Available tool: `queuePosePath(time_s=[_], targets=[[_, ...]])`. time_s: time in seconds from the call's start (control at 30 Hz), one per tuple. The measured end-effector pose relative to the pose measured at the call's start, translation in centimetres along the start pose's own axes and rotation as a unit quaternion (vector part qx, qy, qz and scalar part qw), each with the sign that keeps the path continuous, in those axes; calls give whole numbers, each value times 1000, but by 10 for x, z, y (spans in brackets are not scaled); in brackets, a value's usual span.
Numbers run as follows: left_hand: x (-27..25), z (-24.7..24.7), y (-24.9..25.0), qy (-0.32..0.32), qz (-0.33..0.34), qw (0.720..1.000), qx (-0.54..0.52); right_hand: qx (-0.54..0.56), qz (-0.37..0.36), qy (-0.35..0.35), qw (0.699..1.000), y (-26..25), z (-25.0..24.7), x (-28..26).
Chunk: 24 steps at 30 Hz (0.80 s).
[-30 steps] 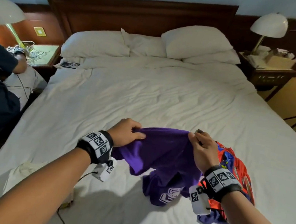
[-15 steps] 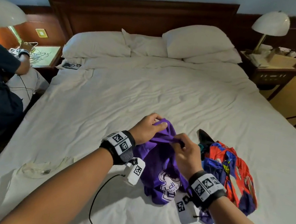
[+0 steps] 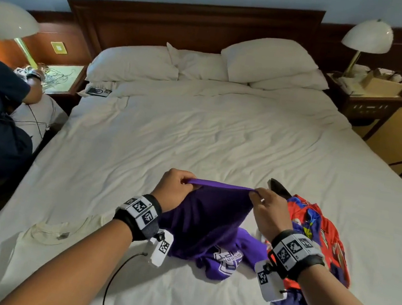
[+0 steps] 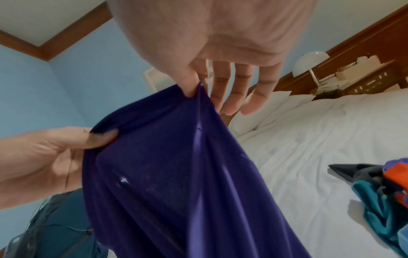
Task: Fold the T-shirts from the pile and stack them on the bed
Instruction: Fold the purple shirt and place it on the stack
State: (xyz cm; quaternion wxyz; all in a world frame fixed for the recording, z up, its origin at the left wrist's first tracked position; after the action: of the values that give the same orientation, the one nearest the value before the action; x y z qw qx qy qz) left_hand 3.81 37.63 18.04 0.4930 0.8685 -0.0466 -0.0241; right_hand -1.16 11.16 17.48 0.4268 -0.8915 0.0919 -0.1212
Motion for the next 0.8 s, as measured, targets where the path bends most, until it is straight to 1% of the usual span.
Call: queuePosePath(time_s=[0.07, 0.13, 0.23, 0.33, 0.4, 0.47, 0.53, 0.57, 0.6, 0.63, 0.67, 0.73, 0.8], targets=[[-4, 5, 14, 6, 22, 999, -46, 2, 7, 26, 1000, -4, 2, 0], [-2, 2, 25, 24, 35, 994, -97, -10, 3, 30, 999, -3, 5, 2], [7, -23, 30, 63, 36, 988, -138, -51, -9, 4, 999, 8, 10, 2], [15, -44, 26, 68, 40, 988, -133, -62, 24, -27, 997, 20, 15, -3], [18, -53, 20, 78, 30, 987, -136, -36, 51, -48, 997, 22, 21, -9], [20, -62, 7, 111, 2, 983, -148, 9, 78, -59, 995, 23, 26, -13], [21, -65, -12, 138, -35, 979, -146, 40, 93, -38, 994, 21, 23, -13], [20, -62, -19, 138, -52, 980, -134, 51, 92, -16, 994, 19, 18, -12], [18, -54, -25, 121, -66, 983, -121, 60, 92, 6, 994, 15, 13, -11], [16, -41, -29, 87, -75, 987, -111, 73, 87, 23, 993, 9, 10, -10], [12, -25, -27, 44, -77, 990, -112, 91, 77, 24, 993, -1, 9, -10], [0, 10, -8, -37, -58, 990, -124, 109, 27, -22, 993, -28, 19, -9], [-10, 32, 21, -83, -22, 986, -144, 81, -34, -104, 991, -54, 37, -12]])
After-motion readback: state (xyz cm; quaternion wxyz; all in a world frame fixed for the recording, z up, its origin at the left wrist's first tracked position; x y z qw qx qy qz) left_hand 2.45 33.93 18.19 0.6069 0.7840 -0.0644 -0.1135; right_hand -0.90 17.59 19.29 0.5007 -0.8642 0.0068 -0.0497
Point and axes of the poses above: each hand's wrist, its own x-axis towards the middle knuckle, its own z-axis out of the palm, y = z × x, the point moved 9 cm from there along x, towards the middle knuckle, and after that the axes turned 6 degrees about y, right-handed, at the moved point
